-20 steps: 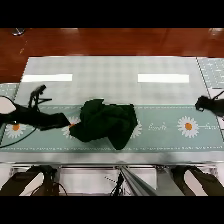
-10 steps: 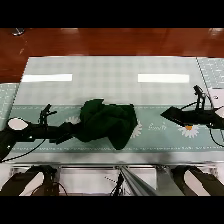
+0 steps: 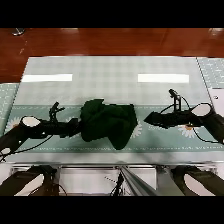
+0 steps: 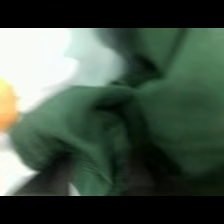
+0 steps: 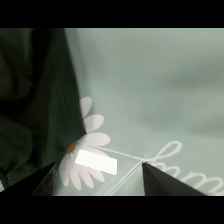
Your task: Fold the shirts.
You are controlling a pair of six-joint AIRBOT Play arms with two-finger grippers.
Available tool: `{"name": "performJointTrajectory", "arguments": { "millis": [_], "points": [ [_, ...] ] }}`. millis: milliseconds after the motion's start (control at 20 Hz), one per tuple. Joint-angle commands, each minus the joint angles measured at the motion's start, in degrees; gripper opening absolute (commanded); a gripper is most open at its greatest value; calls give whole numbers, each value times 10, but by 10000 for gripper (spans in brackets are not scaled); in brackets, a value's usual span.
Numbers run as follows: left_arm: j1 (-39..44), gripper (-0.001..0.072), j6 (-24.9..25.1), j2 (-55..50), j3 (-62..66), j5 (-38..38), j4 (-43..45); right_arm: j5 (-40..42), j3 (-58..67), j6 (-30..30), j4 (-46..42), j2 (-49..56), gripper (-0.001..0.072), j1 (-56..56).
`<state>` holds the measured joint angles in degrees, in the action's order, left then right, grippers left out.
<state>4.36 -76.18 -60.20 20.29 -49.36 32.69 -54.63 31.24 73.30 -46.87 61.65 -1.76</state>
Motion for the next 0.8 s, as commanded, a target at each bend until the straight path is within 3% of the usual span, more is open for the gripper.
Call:
{"name": "performJointTrajectory", "arguments": {
  "millis": [0, 450, 500, 550, 600, 650, 750],
  "points": [
    [7, 24, 25, -8, 11, 3, -12, 14, 0, -2, 40, 41, 619, -37],
    [7, 25, 25, -8, 17, 2, -15, 9, 107, -14, 71, 188, 615, -114],
    [7, 25, 25, -8, 17, 0, -15, 5, 120, -14, 72, 199, 555, -123],
    [7, 25, 25, -7, 17, 0, -15, 4, 130, -14, 72, 205, 368, -130],
    [7, 25, 25, -6, 17, 0, -15, 4, 139, -15, 71, 207, 99, -135],
    [7, 24, 25, -4, 17, -1, -17, -7, 152, -23, 66, 206, 20, -135],
    [6, 24, 26, 8, 35, -2, -19, -68, 213, -18, 1, 206, 19, -126]
  ]
}}
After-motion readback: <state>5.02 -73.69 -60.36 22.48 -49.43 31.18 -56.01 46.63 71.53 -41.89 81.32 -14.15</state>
